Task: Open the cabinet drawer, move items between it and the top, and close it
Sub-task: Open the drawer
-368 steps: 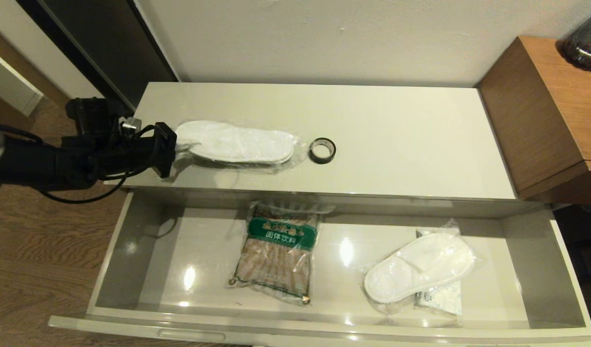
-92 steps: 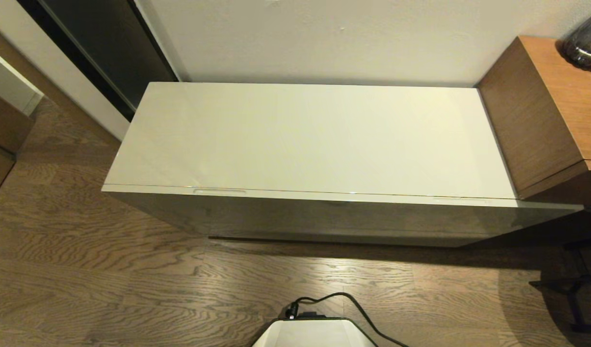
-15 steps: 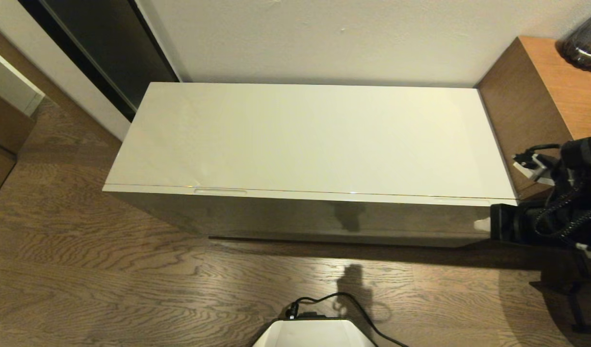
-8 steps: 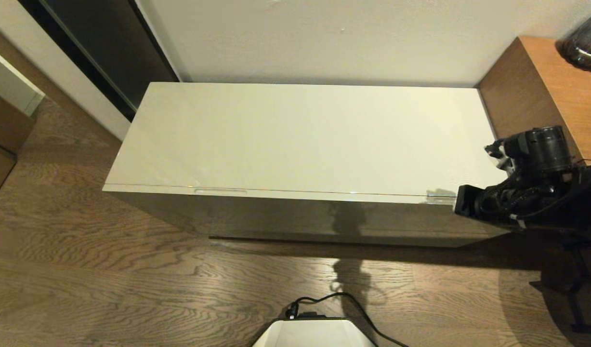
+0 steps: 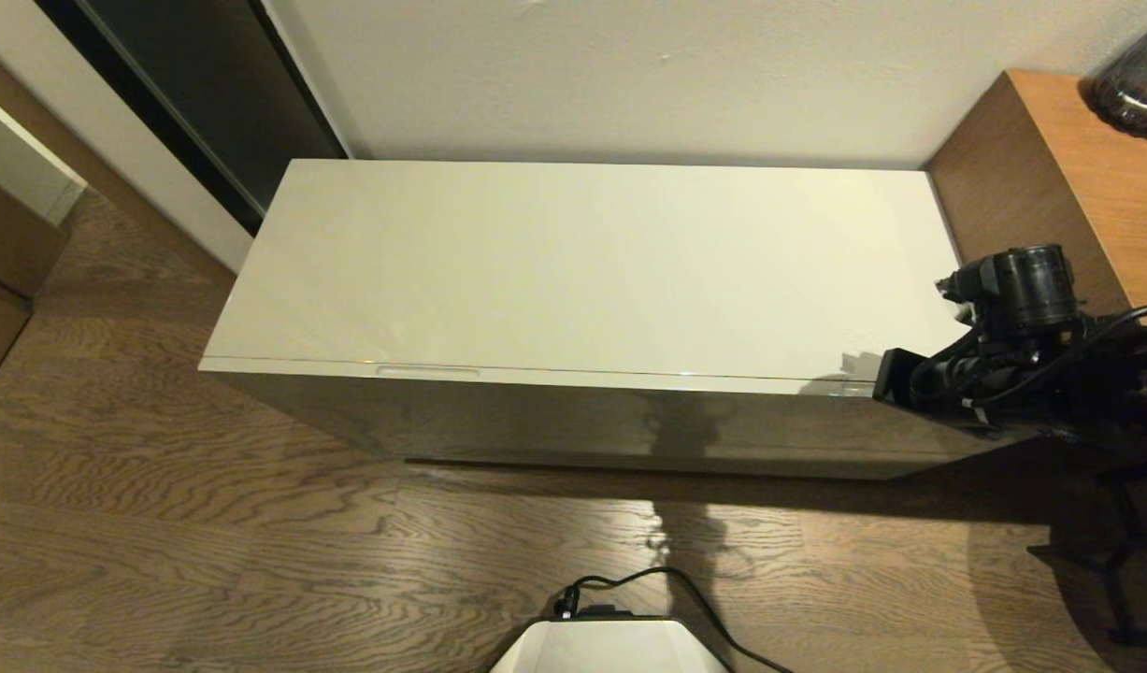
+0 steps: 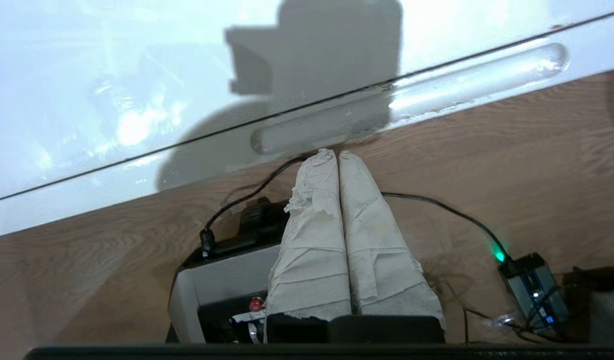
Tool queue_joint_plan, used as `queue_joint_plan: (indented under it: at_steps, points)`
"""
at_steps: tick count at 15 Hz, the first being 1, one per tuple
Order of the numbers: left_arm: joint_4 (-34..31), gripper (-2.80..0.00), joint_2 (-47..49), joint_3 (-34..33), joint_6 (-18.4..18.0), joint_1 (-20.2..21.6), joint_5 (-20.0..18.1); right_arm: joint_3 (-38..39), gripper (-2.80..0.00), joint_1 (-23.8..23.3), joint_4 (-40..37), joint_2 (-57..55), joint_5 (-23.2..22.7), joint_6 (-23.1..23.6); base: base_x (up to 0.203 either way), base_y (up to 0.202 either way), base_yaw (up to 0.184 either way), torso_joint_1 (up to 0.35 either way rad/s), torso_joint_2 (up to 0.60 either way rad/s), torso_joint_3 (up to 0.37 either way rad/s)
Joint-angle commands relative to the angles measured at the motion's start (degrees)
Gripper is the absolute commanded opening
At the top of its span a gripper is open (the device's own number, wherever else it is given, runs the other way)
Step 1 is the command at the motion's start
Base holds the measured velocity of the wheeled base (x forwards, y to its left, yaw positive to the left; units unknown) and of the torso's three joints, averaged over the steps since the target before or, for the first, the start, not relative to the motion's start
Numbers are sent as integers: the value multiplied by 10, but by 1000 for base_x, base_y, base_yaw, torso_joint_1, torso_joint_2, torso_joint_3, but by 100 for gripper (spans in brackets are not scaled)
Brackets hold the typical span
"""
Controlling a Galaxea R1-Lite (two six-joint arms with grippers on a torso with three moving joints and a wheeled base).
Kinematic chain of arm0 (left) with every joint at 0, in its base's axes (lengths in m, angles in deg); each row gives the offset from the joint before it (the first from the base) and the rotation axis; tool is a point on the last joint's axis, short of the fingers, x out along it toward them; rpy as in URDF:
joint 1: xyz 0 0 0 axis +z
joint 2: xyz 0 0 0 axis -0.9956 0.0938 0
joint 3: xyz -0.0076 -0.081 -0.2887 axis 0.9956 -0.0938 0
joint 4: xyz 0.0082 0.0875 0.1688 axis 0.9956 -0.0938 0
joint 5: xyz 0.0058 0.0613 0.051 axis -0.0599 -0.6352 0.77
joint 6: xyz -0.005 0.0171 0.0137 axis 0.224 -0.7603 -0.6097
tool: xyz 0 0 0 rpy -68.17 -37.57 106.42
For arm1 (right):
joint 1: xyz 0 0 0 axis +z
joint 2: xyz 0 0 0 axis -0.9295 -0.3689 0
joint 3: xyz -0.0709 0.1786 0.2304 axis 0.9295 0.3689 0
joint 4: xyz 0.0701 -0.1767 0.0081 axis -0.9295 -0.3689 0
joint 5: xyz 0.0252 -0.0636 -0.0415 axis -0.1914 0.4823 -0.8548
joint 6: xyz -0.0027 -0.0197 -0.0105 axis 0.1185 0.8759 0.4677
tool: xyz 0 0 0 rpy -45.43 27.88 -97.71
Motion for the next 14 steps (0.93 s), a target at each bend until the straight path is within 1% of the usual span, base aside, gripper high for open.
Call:
queue_joint_plan:
  at_steps: [1,5,6,10,12,14]
  points:
    - [0,-280,1,0,0,0,0,0,-280,-2,4,-10,1,-2,0,0,0,0,0,0]
    - [0,-280,1,0,1,-1,0,-2,-280,-3,15,-21,0,-2,0,0,0,0,0,0]
    - [0,-280,1,0,0,-1,0,0,-280,-3,28,-29,1,-2,0,0,0,0,0,0]
    - [0,-280,1,-1,0,-1,0,4,-280,-5,30,-37,0,-3,0,0,0,0,0,0]
    - [0,-280,1,0,0,-1,0,11,-280,-5,30,-38,0,-3,0,0,0,0,0,0]
    - [0,-280,1,0,0,0,0,40,-280,-5,31,-40,-2,-2,0,0,0,0,0,0]
